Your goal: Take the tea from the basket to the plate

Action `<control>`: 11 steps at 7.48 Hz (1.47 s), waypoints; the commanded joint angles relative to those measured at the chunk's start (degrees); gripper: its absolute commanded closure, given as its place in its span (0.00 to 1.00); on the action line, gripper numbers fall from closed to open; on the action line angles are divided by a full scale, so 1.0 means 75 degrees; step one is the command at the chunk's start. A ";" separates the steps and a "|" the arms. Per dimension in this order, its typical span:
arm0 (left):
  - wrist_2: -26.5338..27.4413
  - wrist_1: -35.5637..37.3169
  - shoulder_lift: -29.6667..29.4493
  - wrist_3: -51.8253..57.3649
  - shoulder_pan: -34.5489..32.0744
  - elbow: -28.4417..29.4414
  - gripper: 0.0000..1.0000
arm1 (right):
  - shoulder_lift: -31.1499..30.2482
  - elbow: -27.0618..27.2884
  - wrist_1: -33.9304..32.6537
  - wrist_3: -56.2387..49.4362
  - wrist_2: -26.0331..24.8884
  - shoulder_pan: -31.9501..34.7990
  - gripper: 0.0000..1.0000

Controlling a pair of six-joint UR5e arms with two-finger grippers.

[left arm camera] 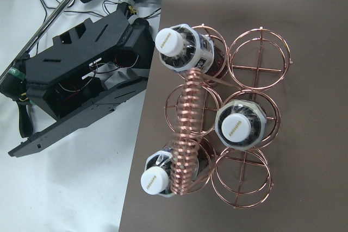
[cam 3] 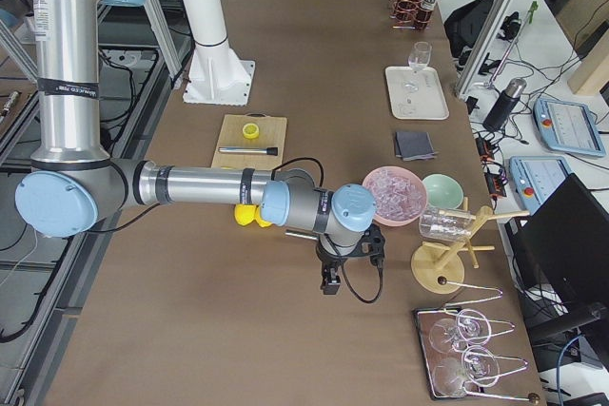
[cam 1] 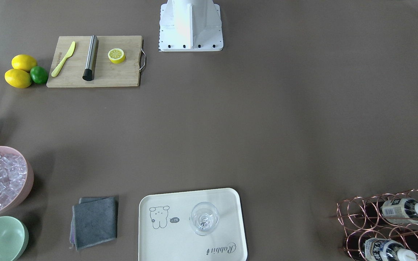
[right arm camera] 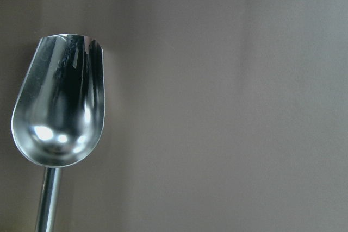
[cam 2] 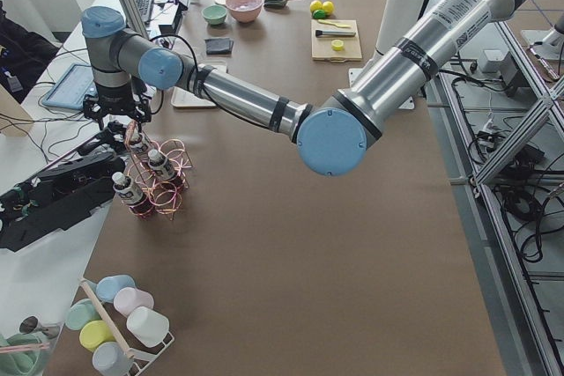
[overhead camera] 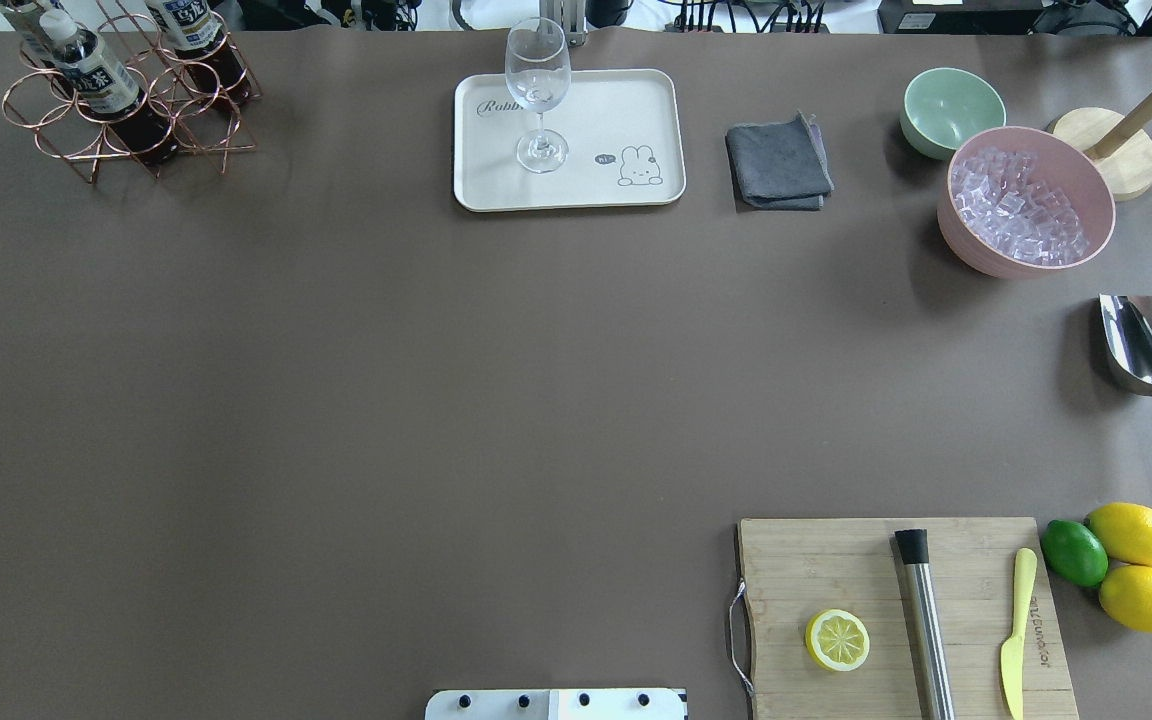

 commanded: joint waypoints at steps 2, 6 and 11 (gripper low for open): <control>0.0000 0.0017 -0.0457 -0.0161 0.0414 0.0522 0.02 | 0.0000 0.0000 0.0000 0.0012 0.0000 -0.0004 0.00; 0.0000 -0.0019 -0.0387 -0.0150 0.0485 0.0674 0.04 | 0.0000 0.0000 0.0000 0.0012 0.0000 0.0008 0.00; 0.0000 -0.0101 -0.0234 -0.0138 0.0474 0.0569 1.00 | -0.0047 0.0000 0.0000 -0.0012 0.0000 -0.0004 0.00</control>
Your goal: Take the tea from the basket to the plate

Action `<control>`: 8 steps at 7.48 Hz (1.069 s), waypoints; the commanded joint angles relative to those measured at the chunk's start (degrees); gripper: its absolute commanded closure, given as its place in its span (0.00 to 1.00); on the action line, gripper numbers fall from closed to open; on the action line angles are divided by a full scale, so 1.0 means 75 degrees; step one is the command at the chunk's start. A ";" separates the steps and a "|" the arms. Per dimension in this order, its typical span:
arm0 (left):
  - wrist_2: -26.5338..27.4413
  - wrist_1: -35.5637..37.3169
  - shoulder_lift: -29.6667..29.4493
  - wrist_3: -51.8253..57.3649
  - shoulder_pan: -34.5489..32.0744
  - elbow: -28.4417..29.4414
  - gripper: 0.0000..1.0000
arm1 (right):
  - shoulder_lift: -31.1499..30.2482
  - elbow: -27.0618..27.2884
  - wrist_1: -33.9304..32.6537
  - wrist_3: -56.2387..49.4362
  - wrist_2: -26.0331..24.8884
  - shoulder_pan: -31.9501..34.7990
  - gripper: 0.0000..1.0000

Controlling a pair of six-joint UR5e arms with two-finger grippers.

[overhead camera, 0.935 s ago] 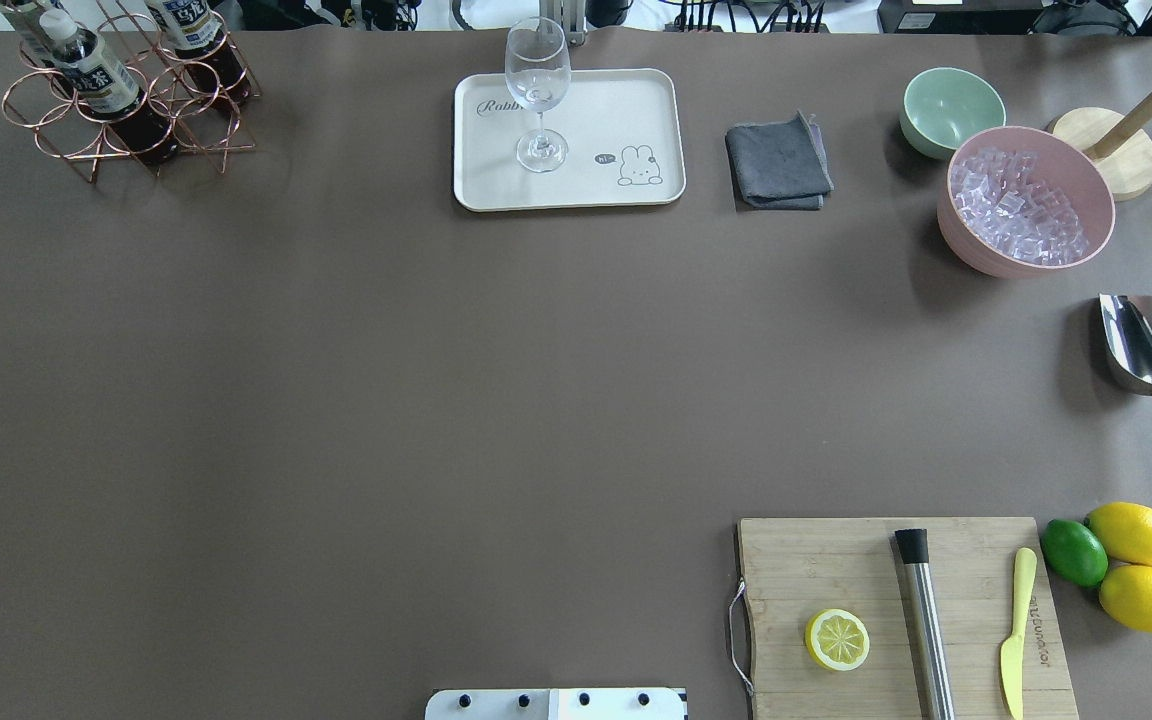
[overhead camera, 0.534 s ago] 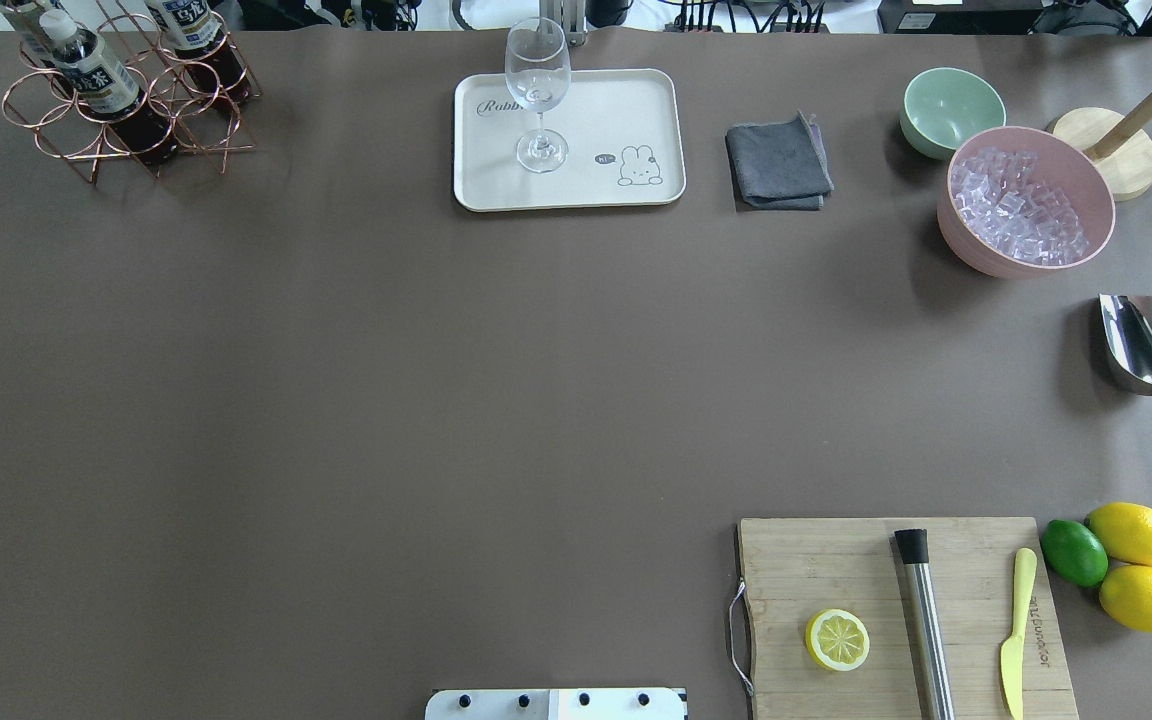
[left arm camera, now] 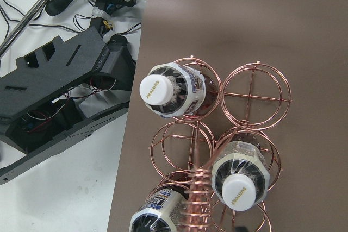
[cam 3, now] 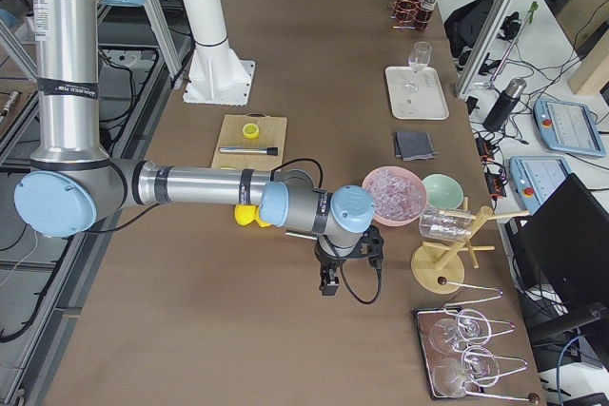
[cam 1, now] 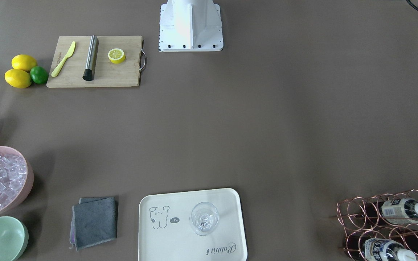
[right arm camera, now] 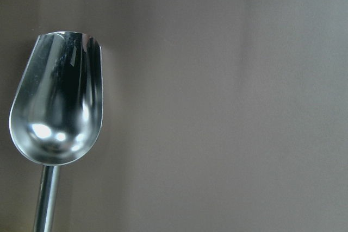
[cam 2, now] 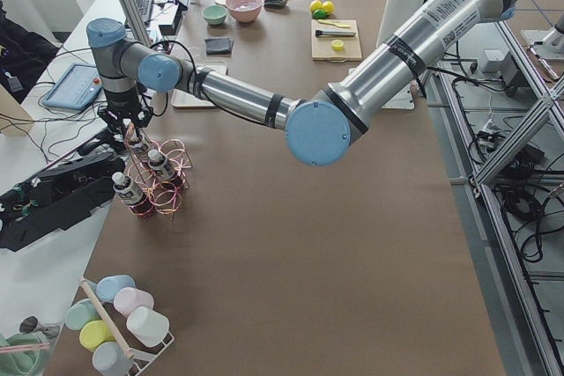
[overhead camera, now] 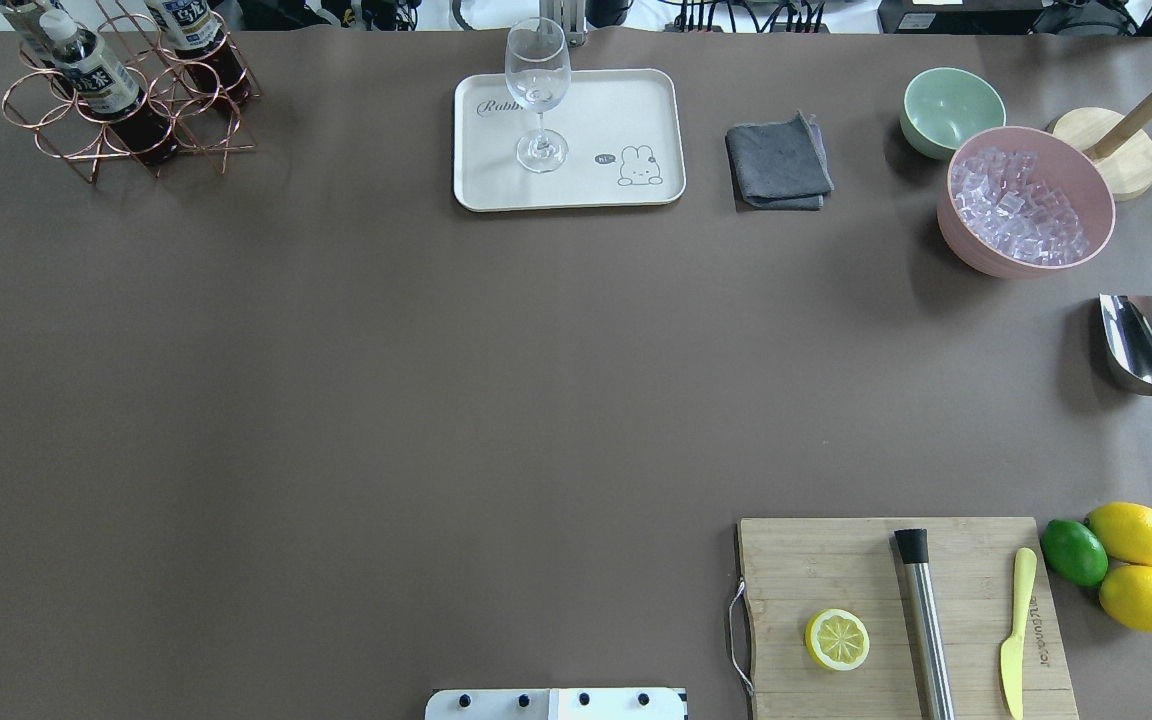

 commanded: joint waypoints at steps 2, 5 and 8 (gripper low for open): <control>-0.0023 0.0086 0.0021 0.0033 -0.0170 -0.0182 1.00 | -0.0010 0.0003 0.0012 -0.0006 0.0000 0.0000 0.00; -0.0094 0.1358 0.0184 0.0452 -0.0451 -0.1618 1.00 | -0.0010 0.0015 0.0000 -0.0006 0.0000 0.0011 0.00; -0.0973 0.2765 0.1166 0.0397 -0.0733 -0.4029 1.00 | -0.0010 0.0015 0.0012 0.0006 0.0000 0.0011 0.00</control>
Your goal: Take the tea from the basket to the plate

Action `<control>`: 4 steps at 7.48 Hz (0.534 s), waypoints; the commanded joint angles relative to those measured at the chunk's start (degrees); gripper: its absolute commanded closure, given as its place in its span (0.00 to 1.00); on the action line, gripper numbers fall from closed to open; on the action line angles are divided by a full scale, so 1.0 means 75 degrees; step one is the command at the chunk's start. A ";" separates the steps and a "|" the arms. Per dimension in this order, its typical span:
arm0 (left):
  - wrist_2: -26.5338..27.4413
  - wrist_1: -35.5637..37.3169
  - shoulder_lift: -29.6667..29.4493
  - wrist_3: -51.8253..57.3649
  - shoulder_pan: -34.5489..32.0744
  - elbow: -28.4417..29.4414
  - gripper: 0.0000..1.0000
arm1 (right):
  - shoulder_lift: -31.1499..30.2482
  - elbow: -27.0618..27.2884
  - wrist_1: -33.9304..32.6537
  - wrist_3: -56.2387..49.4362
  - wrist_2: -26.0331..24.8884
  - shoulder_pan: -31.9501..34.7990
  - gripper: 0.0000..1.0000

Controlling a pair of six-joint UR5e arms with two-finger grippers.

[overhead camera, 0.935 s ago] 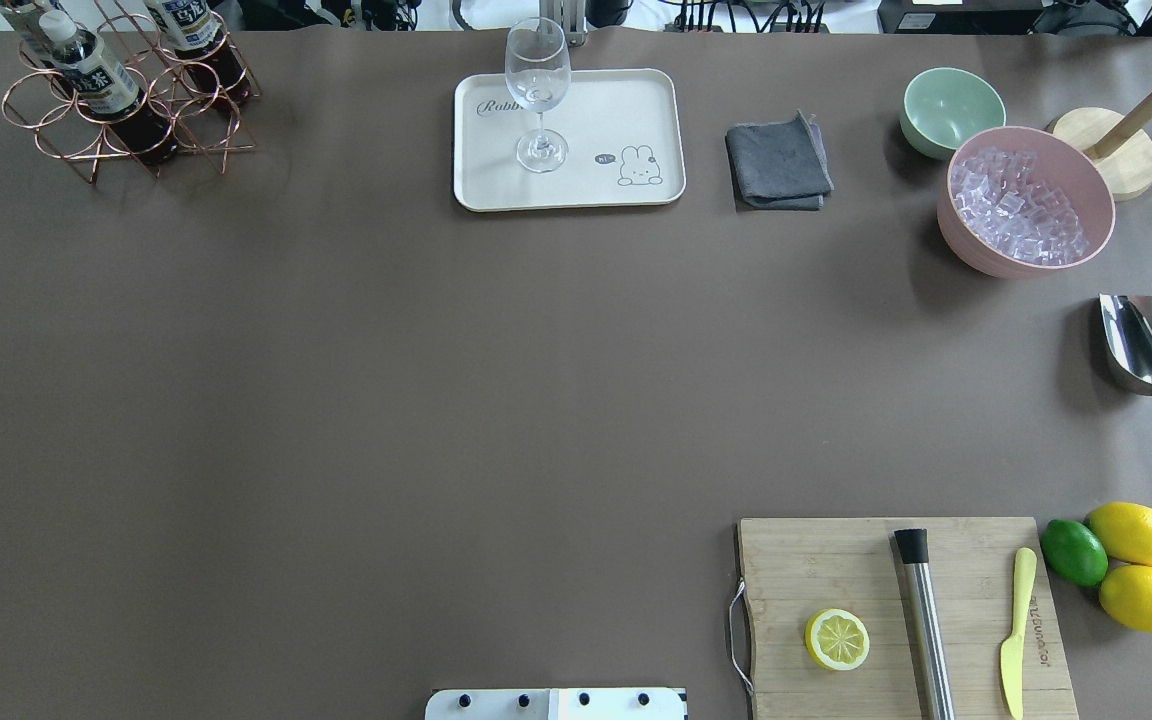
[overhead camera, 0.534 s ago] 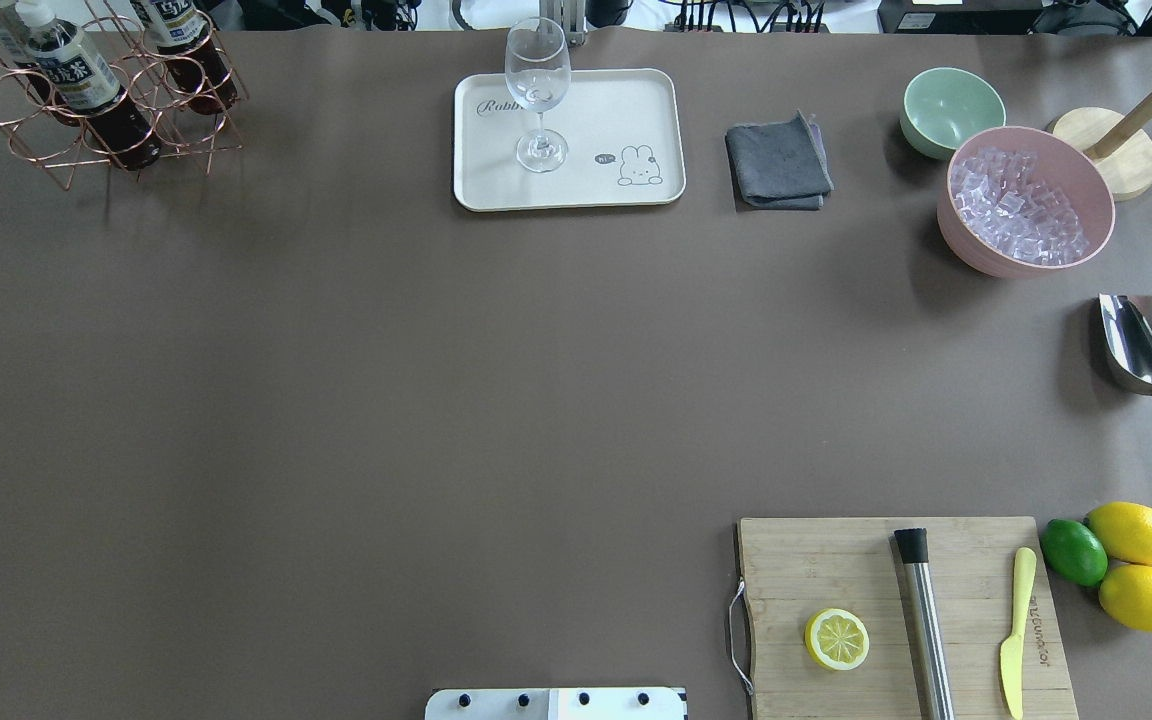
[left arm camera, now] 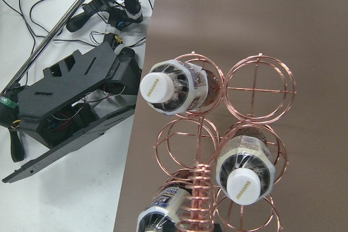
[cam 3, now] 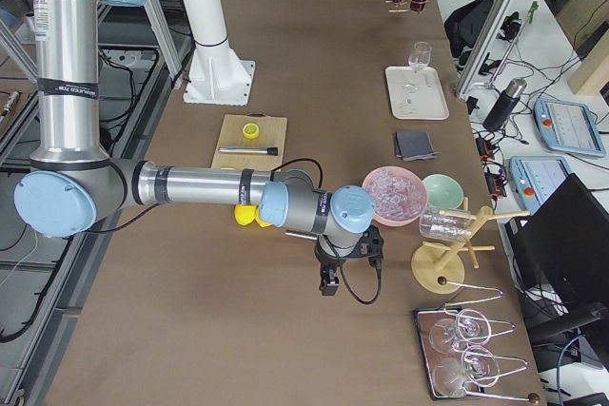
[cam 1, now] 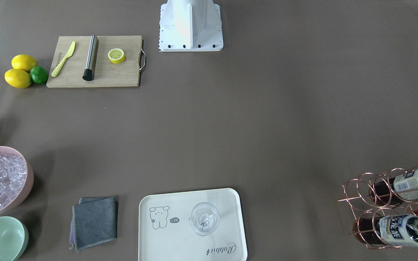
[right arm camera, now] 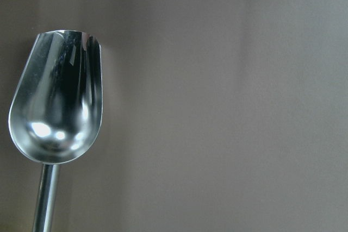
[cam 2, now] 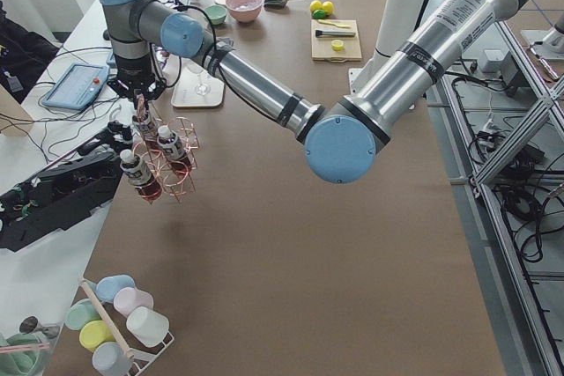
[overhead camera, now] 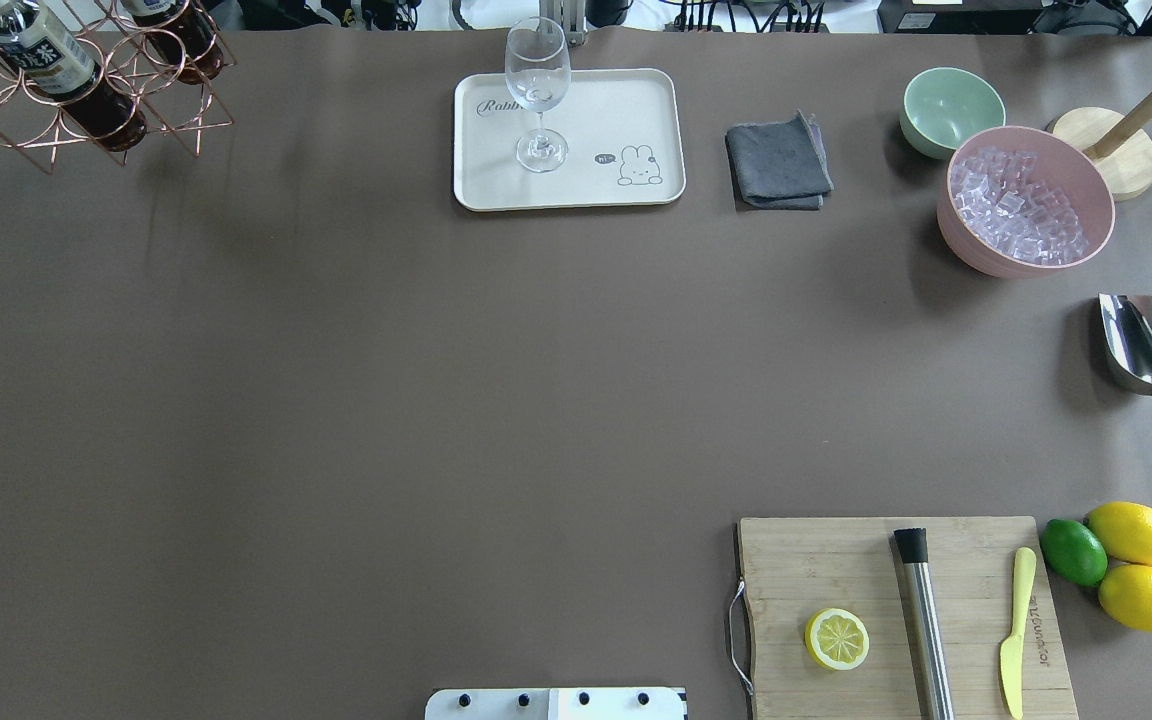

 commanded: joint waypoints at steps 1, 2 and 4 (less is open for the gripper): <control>-0.0375 0.1490 0.0930 -0.0128 -0.0110 -0.2475 1.00 | 0.0000 0.0005 -0.0001 0.0011 0.0012 0.0008 0.00; -0.0375 0.1716 0.1468 -0.0152 -0.0145 -0.3356 1.00 | 0.0000 0.0005 -0.0001 0.0011 0.0012 -0.0004 0.00; -0.0363 0.1718 0.2744 -0.0152 -0.0204 -0.4635 1.00 | 0.0000 -0.0007 0.0011 0.0000 0.0012 -0.0004 0.00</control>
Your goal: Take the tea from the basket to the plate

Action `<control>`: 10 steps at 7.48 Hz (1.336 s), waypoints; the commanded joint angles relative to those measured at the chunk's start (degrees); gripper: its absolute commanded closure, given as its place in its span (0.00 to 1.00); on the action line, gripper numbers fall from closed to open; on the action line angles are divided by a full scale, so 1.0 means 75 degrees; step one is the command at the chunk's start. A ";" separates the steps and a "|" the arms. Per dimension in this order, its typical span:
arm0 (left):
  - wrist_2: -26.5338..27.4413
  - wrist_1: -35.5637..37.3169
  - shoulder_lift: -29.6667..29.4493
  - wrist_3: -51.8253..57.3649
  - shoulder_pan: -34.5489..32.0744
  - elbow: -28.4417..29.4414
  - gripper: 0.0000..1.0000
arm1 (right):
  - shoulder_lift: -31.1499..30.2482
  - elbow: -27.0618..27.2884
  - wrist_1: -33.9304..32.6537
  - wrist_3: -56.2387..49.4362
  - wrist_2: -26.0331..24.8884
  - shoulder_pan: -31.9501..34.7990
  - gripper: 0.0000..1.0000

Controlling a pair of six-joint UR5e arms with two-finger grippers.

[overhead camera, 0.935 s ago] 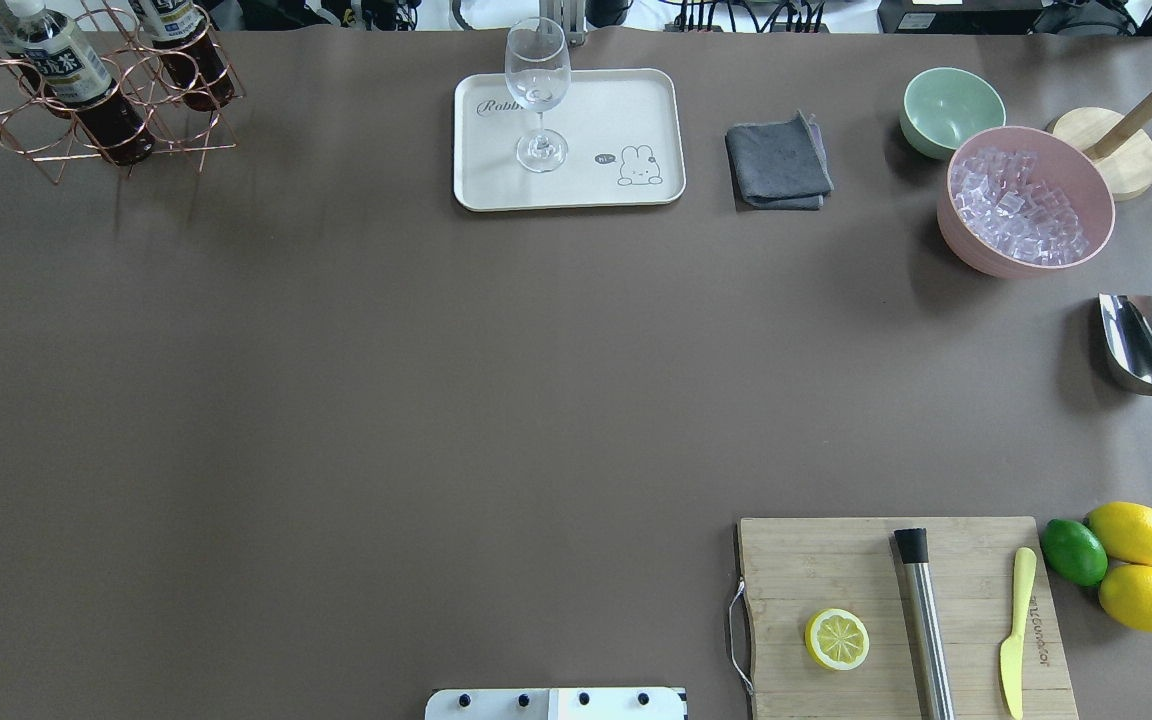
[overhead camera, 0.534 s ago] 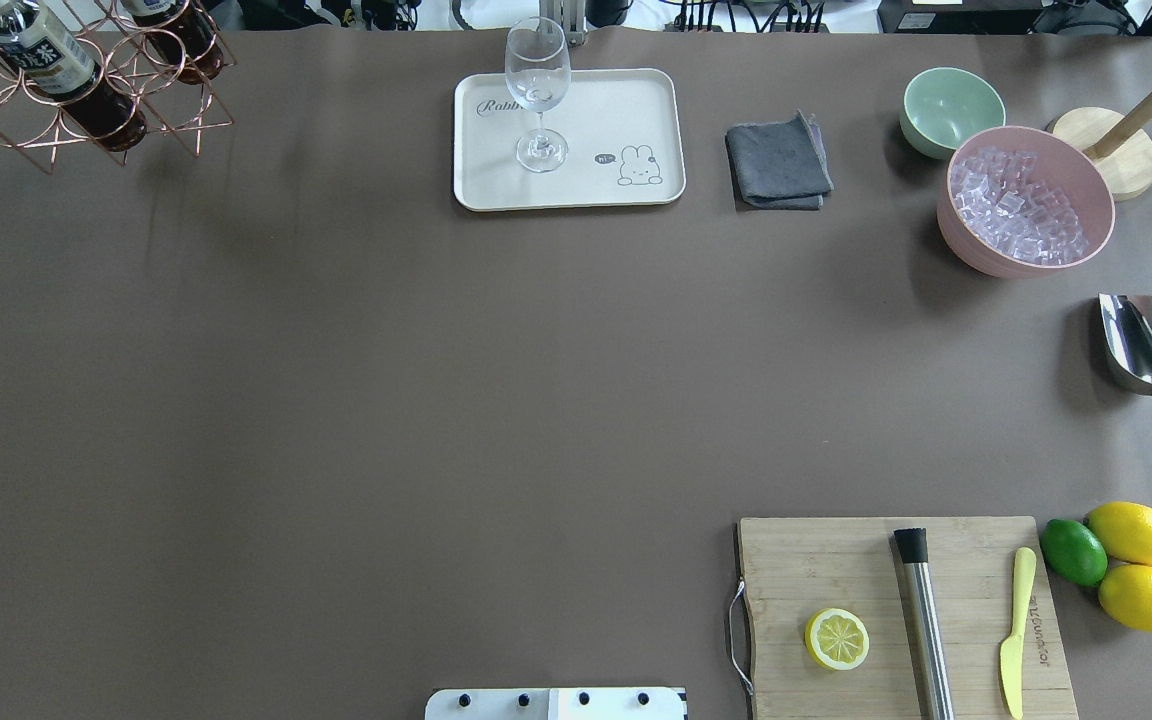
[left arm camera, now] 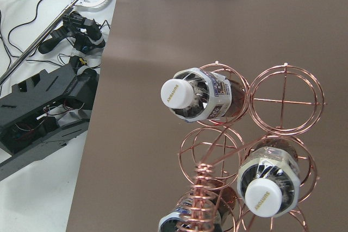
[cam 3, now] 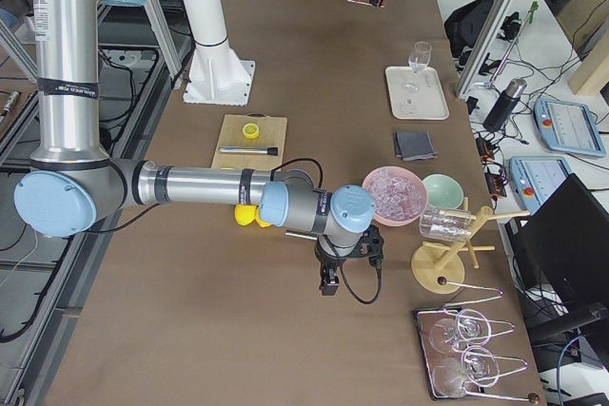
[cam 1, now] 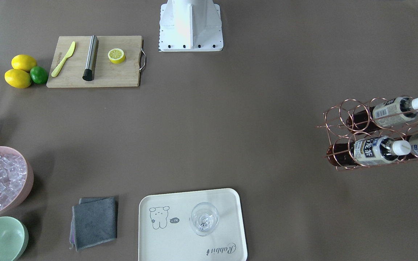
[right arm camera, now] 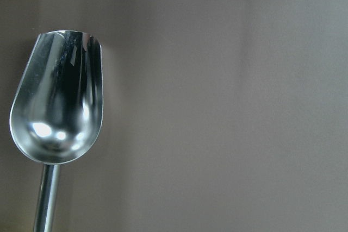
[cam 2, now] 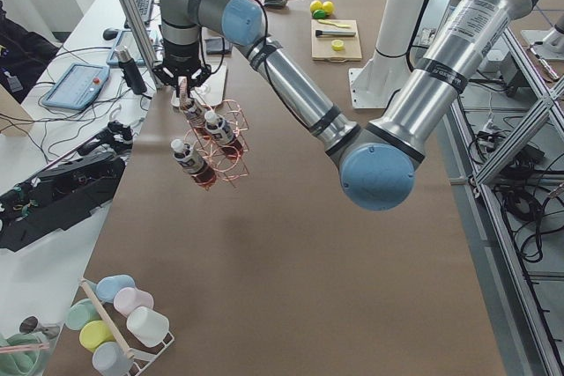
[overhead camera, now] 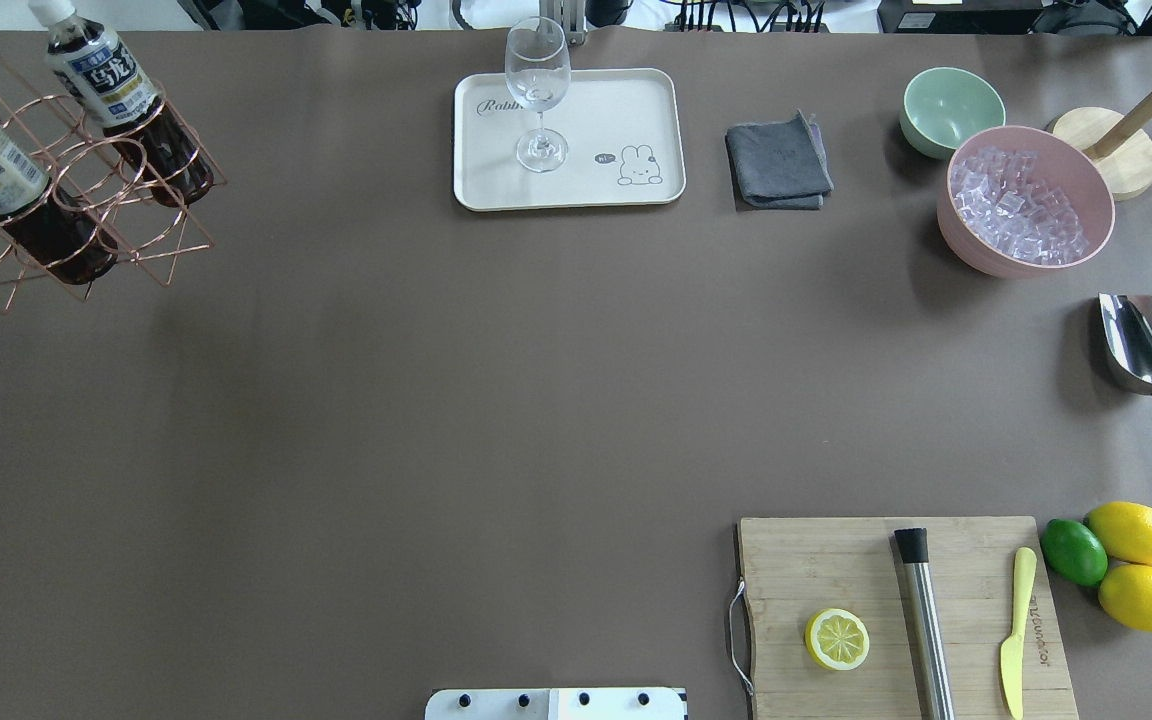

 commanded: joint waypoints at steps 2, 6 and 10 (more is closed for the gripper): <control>-0.0023 0.0103 0.2129 -0.0024 0.0021 -0.2123 1.00 | 0.0000 -0.0011 0.0000 -0.0011 0.0001 -0.0003 0.00; -0.0270 0.0080 0.2310 -0.1291 0.1407 -0.3364 1.00 | 0.0000 -0.0011 0.0000 -0.0011 0.0001 -0.0003 0.00; 0.0352 0.0091 -0.0519 -0.4344 0.3814 -0.2554 1.00 | 0.0000 -0.0011 0.0011 -0.0023 0.0001 -0.0003 0.00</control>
